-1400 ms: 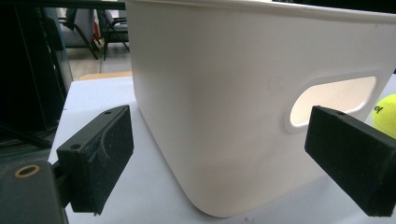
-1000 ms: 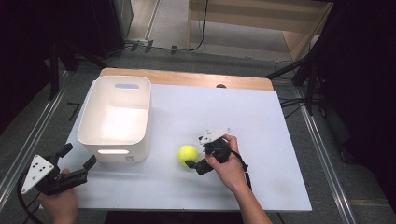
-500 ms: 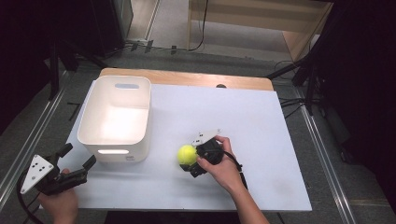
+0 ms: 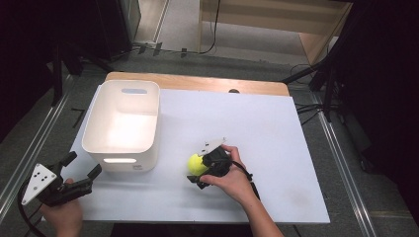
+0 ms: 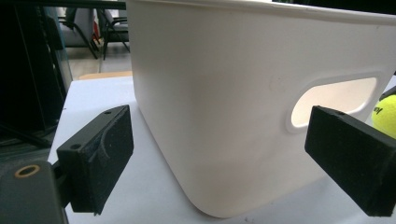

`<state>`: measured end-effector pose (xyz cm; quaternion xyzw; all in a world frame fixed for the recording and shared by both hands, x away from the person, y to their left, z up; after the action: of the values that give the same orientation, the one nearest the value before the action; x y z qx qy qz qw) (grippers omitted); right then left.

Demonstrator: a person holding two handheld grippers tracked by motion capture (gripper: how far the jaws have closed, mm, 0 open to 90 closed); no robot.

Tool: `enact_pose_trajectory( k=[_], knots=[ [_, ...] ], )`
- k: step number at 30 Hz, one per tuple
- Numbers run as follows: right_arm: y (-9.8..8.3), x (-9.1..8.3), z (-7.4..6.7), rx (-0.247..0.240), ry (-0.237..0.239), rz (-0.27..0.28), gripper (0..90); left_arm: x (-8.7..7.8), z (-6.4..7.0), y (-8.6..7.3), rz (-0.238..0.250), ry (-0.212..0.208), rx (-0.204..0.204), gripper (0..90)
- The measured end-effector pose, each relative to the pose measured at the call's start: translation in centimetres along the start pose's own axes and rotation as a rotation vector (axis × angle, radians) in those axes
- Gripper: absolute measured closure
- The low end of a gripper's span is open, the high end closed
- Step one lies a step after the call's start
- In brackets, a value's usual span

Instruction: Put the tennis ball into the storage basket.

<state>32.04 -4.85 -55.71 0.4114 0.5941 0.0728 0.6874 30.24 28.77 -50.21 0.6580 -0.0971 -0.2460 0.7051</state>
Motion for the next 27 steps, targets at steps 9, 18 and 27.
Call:
enact_pose_trajectory(
  k=[9,18,27],
  knots=[
    [0.2,-0.04,0.28,0.007,-0.023,0.017,12.4,-0.01,0.0,0.0,0.0,-0.001,-0.002,7.9],
    [0.0,0.3,0.55,0.005,-0.064,-0.009,15.5,-0.02,-0.01,0.0,0.0,-0.001,-0.003,7.9],
    [-0.08,0.4,0.9,0.018,-0.094,-0.013,21.5,-0.01,-0.02,0.0,0.0,-0.001,-0.004,7.9]
  ],
)
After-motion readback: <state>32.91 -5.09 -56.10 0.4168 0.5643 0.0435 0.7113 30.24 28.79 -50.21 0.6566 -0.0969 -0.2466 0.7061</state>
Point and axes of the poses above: each handheld gripper's, and its own axes: x roughly forward along the jaws, y roughly out of its top, z roughly to its right, the point moved 9 cm from there along x, roughly forward along the jaws, and after that the axes turned 5 degrees about -x, right-handed, at the moved point
